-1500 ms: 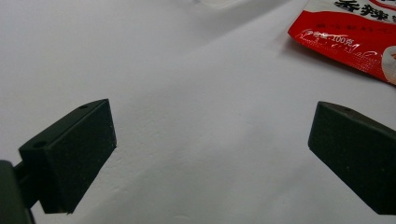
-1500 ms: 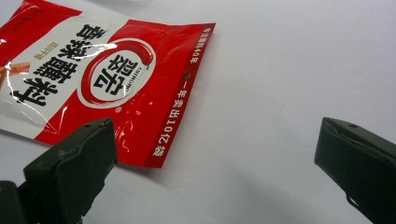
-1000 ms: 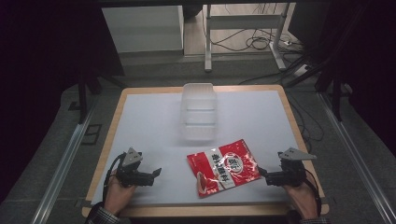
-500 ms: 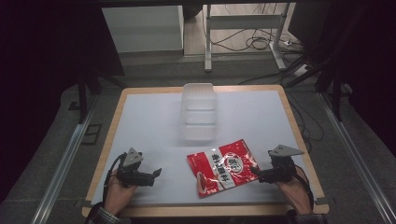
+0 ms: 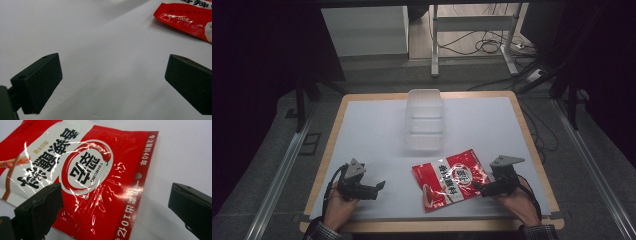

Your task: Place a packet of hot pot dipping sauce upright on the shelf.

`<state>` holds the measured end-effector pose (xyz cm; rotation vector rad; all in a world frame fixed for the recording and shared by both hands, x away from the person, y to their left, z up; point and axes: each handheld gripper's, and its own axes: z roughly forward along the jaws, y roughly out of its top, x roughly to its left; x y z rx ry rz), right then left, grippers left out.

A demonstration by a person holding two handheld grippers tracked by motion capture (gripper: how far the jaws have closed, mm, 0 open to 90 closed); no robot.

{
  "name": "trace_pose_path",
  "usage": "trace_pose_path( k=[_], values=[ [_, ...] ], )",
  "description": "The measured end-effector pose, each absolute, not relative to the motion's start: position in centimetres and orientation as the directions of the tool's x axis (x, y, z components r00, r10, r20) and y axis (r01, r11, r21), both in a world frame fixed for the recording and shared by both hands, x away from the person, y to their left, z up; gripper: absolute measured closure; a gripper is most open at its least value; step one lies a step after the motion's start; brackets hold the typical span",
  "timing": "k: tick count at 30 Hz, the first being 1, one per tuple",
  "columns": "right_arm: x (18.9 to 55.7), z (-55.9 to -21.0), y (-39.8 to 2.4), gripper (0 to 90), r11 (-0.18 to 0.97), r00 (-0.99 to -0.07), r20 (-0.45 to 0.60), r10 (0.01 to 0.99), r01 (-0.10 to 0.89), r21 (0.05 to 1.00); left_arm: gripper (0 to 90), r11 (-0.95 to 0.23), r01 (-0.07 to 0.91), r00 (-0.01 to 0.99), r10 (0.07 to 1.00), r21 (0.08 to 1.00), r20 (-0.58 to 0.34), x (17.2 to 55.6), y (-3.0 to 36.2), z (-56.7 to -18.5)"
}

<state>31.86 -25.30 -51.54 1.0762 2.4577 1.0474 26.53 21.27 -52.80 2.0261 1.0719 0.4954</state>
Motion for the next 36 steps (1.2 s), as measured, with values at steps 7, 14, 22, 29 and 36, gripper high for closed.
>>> trace_pose_path(
  k=[7,14,22,29,36],
  values=[
    [32.6,-52.1,-24.8,3.6,0.486,-0.697,0.071,0.714,0.565,0.667,1.2,-0.35,0.521,0.571,0.821,0.779,-0.013,26.5,21.2,-52.8],
    [33.3,-52.2,-24.9,13.4,0.464,-0.706,0.13,0.696,0.581,0.668,1.3,-0.354,0.522,0.572,0.82,0.776,-0.01,26.5,21.1,-52.9],
    [33.8,-52.1,-24.8,24.7,0.44,-0.719,0.204,0.664,0.597,0.671,1.4,-0.359,0.523,0.572,0.82,0.773,-0.005,26.5,21.1,-52.9],
    [34.1,-51.6,-23.8,36.2,0.448,-0.748,0.219,0.626,0.575,0.685,1.4,-0.364,0.523,0.573,0.819,0.771,-0.002,26.5,21.0,-52.9],
    [34.8,-51.3,-22.7,44.0,0.467,-0.772,0.225,0.595,0.56,0.685,1.5,-0.373,0.523,0.576,0.817,0.766,0.005,26.6,20.9,-52.9]
  ],
)
